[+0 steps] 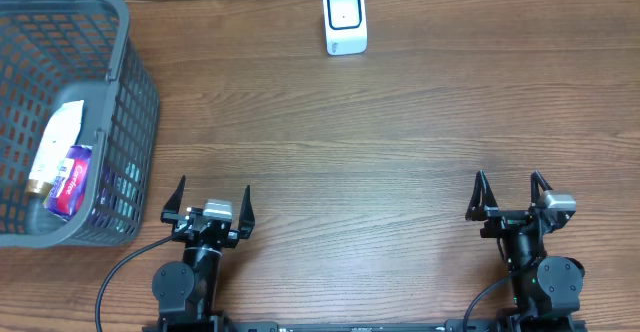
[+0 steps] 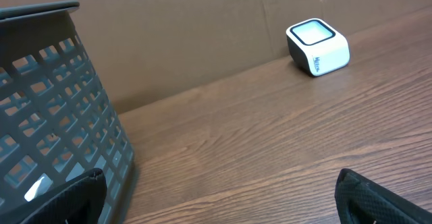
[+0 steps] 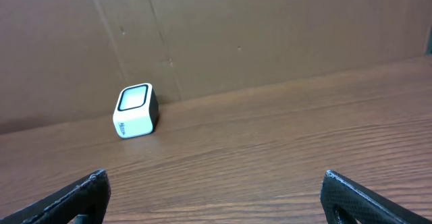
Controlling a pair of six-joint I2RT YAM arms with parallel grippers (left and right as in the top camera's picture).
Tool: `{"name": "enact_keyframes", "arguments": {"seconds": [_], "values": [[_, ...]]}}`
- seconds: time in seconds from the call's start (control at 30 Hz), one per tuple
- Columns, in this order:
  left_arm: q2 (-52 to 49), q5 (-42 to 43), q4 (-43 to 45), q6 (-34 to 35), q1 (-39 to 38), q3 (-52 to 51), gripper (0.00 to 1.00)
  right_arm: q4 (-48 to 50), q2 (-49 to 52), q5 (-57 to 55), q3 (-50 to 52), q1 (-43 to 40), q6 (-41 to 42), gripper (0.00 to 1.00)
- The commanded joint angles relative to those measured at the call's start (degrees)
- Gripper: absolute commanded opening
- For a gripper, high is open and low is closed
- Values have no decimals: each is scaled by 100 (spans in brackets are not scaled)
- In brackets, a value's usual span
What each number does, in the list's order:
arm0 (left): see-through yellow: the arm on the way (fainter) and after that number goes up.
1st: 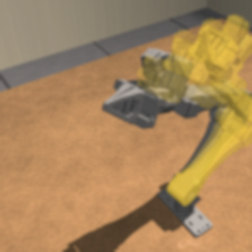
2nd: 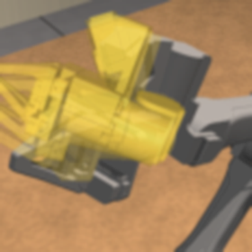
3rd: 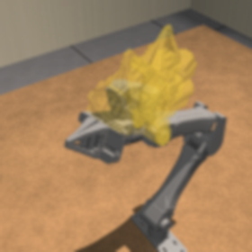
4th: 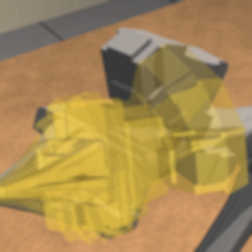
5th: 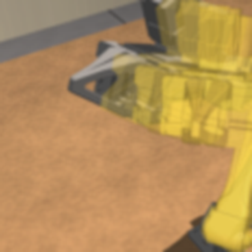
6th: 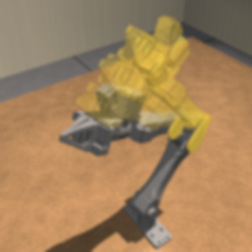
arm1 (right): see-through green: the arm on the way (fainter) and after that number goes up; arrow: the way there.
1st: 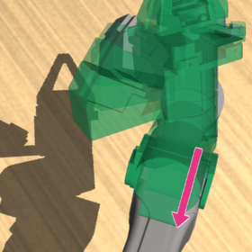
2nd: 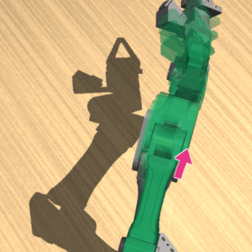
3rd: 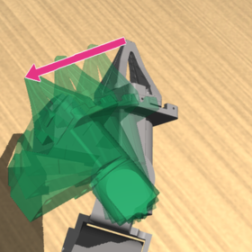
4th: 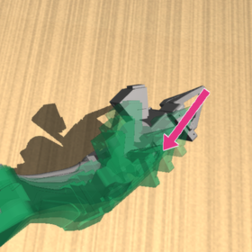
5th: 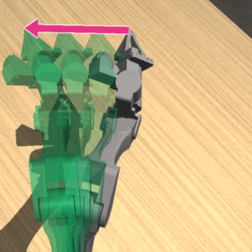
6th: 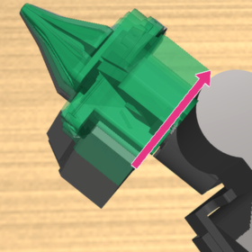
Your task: Scan the item barcode
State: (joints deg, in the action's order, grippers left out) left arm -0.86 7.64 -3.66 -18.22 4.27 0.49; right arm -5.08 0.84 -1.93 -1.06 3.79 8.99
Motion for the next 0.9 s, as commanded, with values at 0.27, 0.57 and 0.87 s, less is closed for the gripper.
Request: {"name": "enact_keyframes", "arguments": {"seconds": [0.27, 0.57, 0.87], "values": [[55, -181, -33, -131, 22, -22, 100, 46, -68, 11, 59, 15, -26, 100], [-638, 0, -42, 459, 22, 35, 100, 48, -68, 7, 57, 15, -28, 100], [-2142, 295, -125, 448, 22, 1130, 100, -11, -68, 251, -33, 15, 166, 100]]}}
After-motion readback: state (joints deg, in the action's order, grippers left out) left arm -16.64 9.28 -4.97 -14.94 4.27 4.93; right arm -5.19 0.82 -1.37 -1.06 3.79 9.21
